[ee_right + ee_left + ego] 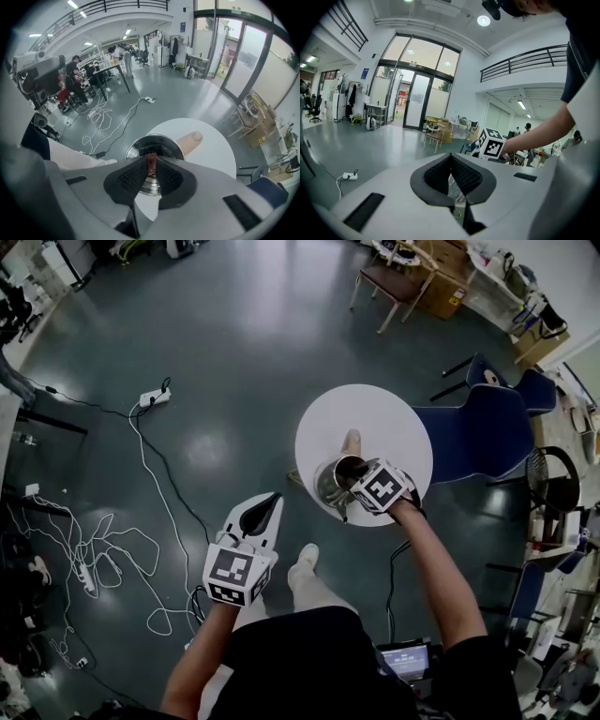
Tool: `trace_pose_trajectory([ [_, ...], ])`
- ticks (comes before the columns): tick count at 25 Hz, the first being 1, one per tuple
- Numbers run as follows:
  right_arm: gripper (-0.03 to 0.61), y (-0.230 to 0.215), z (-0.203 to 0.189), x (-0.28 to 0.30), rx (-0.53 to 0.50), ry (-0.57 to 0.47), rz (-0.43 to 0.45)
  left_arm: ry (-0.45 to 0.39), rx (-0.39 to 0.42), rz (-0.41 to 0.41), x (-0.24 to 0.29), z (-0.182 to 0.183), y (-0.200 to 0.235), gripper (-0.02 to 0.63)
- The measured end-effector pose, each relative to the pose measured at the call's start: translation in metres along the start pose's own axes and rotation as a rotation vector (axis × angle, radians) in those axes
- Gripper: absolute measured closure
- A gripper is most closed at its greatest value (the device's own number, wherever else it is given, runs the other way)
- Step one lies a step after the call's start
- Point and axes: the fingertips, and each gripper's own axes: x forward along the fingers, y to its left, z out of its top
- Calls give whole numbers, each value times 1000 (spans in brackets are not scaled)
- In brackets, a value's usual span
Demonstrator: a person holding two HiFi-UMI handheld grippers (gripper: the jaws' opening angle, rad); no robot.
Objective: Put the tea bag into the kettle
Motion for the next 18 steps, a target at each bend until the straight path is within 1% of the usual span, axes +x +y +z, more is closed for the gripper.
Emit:
trace_pose_trajectory([
  [6,540,2,7,-23,15,-69,-27,-11,2,-24,8,5,-6,598],
  [12,552,15,15,-60,16,-165,-69,-24,29,-71,8,15,-23,598],
  [18,560,25,27,-97,88,-313,-97,-30,59,-120,12,19,-35,598],
])
